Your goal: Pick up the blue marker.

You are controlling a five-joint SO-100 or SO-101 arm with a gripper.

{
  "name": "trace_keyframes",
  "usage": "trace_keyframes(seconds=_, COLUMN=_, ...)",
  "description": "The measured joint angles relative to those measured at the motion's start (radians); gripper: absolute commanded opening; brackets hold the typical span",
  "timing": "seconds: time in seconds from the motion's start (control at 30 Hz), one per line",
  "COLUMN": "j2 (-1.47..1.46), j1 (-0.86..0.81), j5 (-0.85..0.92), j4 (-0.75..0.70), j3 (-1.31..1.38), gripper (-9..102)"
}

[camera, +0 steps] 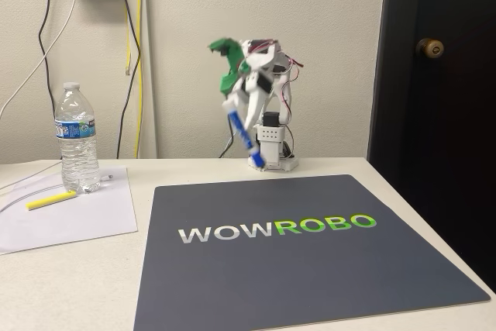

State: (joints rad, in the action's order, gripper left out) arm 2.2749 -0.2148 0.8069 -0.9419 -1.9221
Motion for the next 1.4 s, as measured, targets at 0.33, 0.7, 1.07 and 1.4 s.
trace_keyframes(seconds=0.33, j2=0.072, j1=0.074, j5=-0.485, j4=0.072, j3=0.041, gripper=8)
trace_keyframes(seconds=0.7, j2=0.175, j1=0.225, j5=-0.828, j4=0.118, j3=0.041, gripper=8)
trace_keyframes(seconds=1.07, j2=0.218, j1=0.319, j5=-0.905, j4=0.127, j3=0.041, gripper=8)
trace_keyframes(seconds=1.4, j2=0.221, j1=0.342, j5=-0.905, j4=0.127, j3=0.041, gripper=8)
